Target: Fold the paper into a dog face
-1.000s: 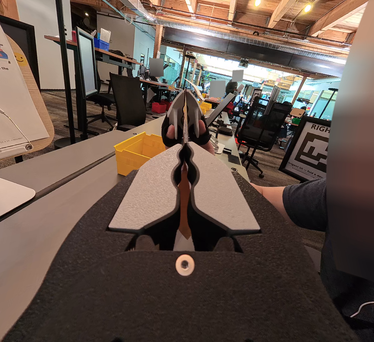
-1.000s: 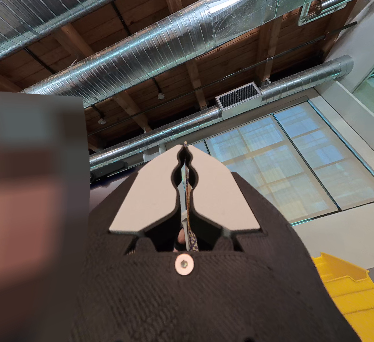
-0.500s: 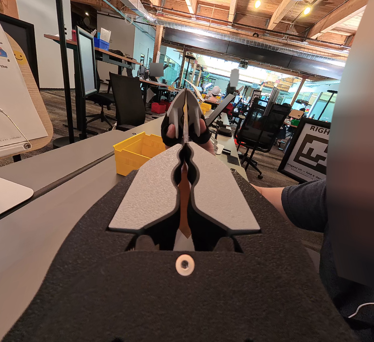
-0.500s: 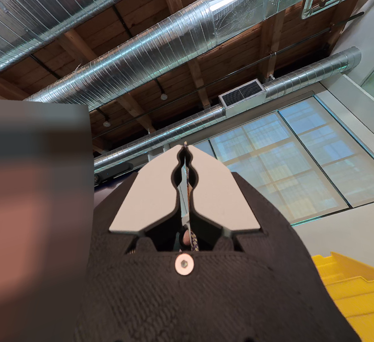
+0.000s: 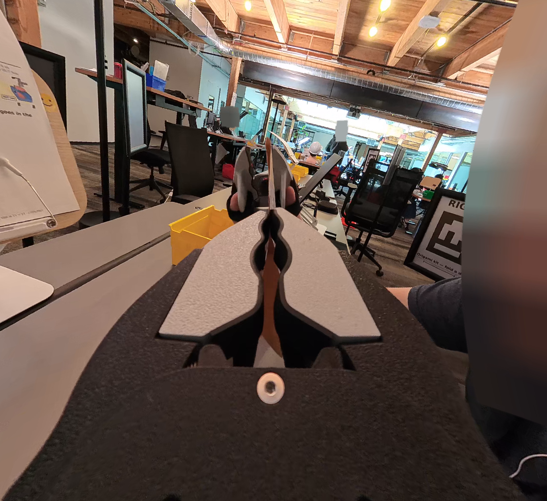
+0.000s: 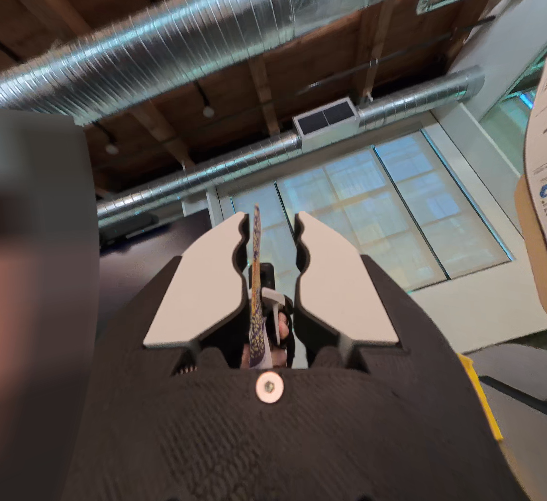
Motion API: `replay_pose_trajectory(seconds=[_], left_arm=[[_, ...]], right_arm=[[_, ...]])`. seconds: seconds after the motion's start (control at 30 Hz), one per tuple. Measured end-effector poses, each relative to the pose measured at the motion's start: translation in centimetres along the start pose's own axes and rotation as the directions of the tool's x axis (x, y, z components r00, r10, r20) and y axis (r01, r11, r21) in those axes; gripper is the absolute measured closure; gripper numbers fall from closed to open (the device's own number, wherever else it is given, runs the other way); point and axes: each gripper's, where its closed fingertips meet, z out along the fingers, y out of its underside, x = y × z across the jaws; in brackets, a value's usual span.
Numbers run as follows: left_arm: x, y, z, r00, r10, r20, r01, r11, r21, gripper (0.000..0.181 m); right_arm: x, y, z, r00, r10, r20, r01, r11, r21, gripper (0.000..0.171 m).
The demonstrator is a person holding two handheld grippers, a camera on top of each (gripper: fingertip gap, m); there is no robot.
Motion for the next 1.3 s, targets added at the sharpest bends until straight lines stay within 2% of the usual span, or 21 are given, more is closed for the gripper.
replay_pose_trajectory(seconds=[0.07,0.2,0.3,0.4,0.43,0.47,0.5,0.6,0.77,0.8,0.87,0.93,0.97,1.0,1.03,1.07,1.3], left_arm=[[0.0,-0.1,0.0,1.0,0.004,0.002,-0.004,1.0,0.0,0.181],[0.0,-0.1,-0.1,1.0,0.004,0.005,-0.004,1.0,0.007,0.181],[0.0,-0.2,-0.1,1.0,0.006,0.007,-0.006,1.0,0.011,0.181],[-0.1,-0.3,-0.2,1.0,0.009,0.012,-0.01,1.0,0.017,0.181],[-0.1,-0.3,-0.2,1.0,0.009,0.011,-0.009,1.0,0.014,0.181],[-0.1,-0.3,-0.1,1.0,0.01,0.011,-0.01,1.0,0.012,0.181],[-0.1,-0.2,-0.1,1.0,0.011,0.013,-0.011,1.0,0.013,0.181],[-0.2,-0.3,-0.2,1.0,0.01,0.016,-0.01,1.0,0.019,0.181],[-0.3,-0.6,-0.3,1.0,0.011,0.027,-0.012,0.999,0.033,0.181],[-0.3,-0.6,-0.4,1.0,0.012,0.029,-0.013,0.999,0.036,0.181],[-0.4,-0.7,-0.4,0.999,0.011,0.032,-0.012,0.999,0.039,0.181],[-0.4,-0.7,-0.5,0.999,0.011,0.034,-0.012,0.999,0.038,0.181],[-0.4,-0.7,-0.5,0.999,0.012,0.034,-0.013,0.999,0.038,0.181],[-0.4,-0.7,-0.5,0.999,0.012,0.035,-0.013,0.999,0.041,0.181],[-0.4,-0.8,-0.5,0.999,0.011,0.037,-0.013,0.999,0.044,0.181],[-0.5,-0.9,-0.6,0.999,0.012,0.041,-0.014,0.999,0.05,0.181],[-1.0,-2.3,-1.6,0.996,0.031,0.086,-0.039,0.995,0.094,0.181]], right_arm=[[-0.3,1.0,0.6,1.0,-0.001,0.009,0.002,0.998,-0.056,0.129],[-0.4,1.9,1.0,1.0,0.011,0.0,-0.011,0.994,-0.108,0.13],[0.1,2.5,1.0,0.999,0.031,-0.016,-0.033,0.99,-0.138,0.14],[0.2,2.6,0.8,0.997,0.078,0.008,-0.076,0.988,-0.136,0.156],[0.0,2.6,0.7,0.996,0.089,0.028,-0.084,0.987,-0.134,0.168],[0.0,2.6,0.6,0.995,0.097,0.03,-0.092,0.987,-0.133,0.169],[0.3,2.7,0.6,0.995,0.096,0.018,-0.093,0.987,-0.134,0.168],[0.8,2.6,0.6,0.997,0.078,-0.02,-0.08,0.988,-0.129,0.144],[0.6,4.2,1.0,0.992,0.128,-0.003,-0.126,0.971,-0.205,0.142],[0.8,4.7,1.0,0.99,0.139,-0.012,-0.138,0.965,-0.225,0.145],[0.5,5.4,0.9,0.989,0.148,0.016,-0.139,0.957,-0.255,0.17],[0.8,5.5,0.8,0.991,0.131,-0.005,-0.128,0.961,-0.245,0.17],[0.8,5.4,0.7,0.994,0.112,0.002,-0.109,0.966,-0.235,0.17],[0.9,5.4,0.7,0.995,0.1,-0.007,-0.099,0.97,-0.224,0.162],[1.3,5.6,0.8,0.994,0.105,-0.031,-0.11,0.969,-0.221,0.141],[1.5,6.1,0.9,0.991,0.123,-0.043,-0.13,0.964,-0.232,0.128],[1.7,9.9,0.7,0.976,0.216,-0.032,-0.214,0.921,-0.325,0.134]])
